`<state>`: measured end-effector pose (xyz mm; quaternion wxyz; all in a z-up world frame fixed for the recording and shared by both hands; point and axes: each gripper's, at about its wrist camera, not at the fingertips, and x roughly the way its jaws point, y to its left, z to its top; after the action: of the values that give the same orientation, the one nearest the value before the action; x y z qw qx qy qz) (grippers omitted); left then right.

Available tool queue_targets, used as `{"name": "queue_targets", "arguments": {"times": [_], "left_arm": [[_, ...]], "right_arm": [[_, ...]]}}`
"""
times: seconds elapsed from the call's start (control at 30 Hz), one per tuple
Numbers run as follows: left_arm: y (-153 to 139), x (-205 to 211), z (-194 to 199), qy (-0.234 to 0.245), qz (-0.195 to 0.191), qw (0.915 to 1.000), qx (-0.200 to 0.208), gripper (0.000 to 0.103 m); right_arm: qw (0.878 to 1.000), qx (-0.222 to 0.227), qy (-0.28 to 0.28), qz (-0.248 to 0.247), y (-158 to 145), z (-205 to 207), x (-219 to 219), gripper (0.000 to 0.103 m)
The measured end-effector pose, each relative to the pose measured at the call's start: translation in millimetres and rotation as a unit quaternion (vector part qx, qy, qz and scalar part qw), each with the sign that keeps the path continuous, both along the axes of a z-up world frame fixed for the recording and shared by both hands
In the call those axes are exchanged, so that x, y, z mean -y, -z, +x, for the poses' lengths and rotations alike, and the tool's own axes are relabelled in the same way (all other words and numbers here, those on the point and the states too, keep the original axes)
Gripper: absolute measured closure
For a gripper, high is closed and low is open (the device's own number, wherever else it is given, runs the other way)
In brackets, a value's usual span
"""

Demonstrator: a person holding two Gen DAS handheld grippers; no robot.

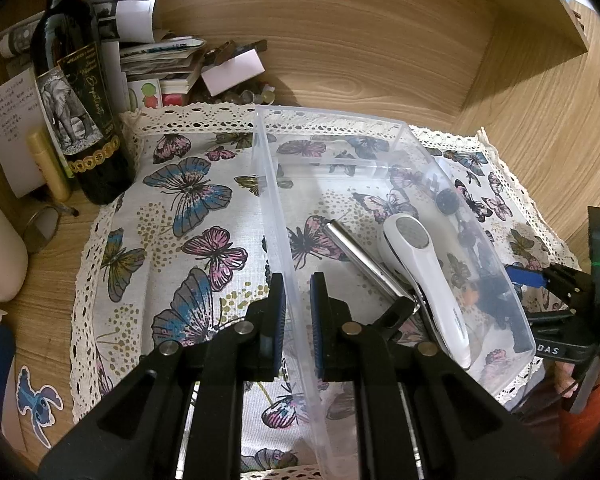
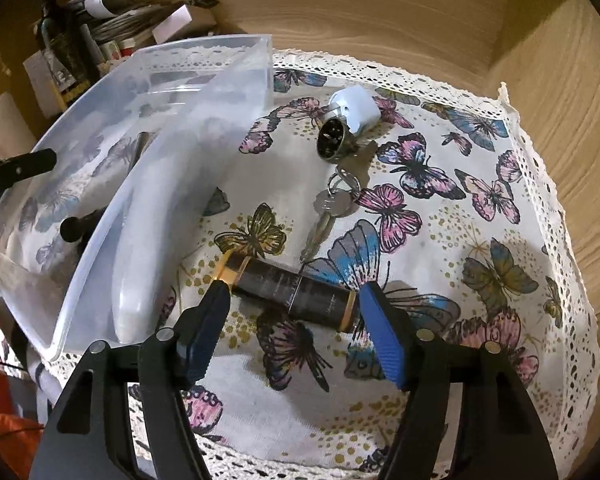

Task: Organize rigid objects
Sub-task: 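Close the right tool on the black-and-gold cylinder, then carry the black-and-gold cylinder over the clear box and open the right tool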

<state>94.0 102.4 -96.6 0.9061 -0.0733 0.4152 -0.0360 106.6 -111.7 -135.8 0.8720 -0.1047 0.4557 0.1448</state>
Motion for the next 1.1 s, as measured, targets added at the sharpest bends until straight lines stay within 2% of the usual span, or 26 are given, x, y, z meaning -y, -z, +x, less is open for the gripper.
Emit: {"name": "queue_targets", "arguments": {"times": [0.23, 0.3, 0.37, 0.43, 0.57, 0.73, 1.1], "left_arm": [[-0.1, 0.1, 0.2, 0.001, 0.001, 1.0, 0.0, 0.093], [-0.1, 0.2, 0.2, 0.0, 0.0, 1.0, 0.0, 0.093], [0.3, -0.2, 1.1, 0.0, 0.0, 1.0, 0.0, 0.093], [0.3, -0.6, 0.8, 0.0, 0.001, 1.0, 0.0, 0.093], [0.2, -0.4, 0.9, 0.0, 0.0, 1.0, 0.0, 0.093], [0.2, -0.2, 0.9, -0.001, 0.0, 1.0, 0.0, 0.093], [-0.2, -0.5, 0.7, -0.002, -0.002, 1.0, 0.0, 0.093]], "right_arm": [[1.0, -0.011, 0.005, 0.006, 8.8, 20.0, -0.9, 0.039], [1.0, -0.008, 0.001, 0.001, 7.8, 20.9, -3.4, 0.052], [1.0, -0.007, -0.002, 0.0, 5.8, 19.0, -4.2, 0.076], [1.0, -0.005, 0.004, -0.002, 4.7, 17.0, -2.3, 0.082], [1.0, 0.007, 0.024, 0.008, -1.6, 9.2, 5.6, 0.082], [0.997, 0.047, 0.038, 0.038, -29.2, -3.0, 11.9, 0.082], [0.99, 0.106, -0.003, 0.094, -73.9, -12.0, -19.0, 0.082]]}}
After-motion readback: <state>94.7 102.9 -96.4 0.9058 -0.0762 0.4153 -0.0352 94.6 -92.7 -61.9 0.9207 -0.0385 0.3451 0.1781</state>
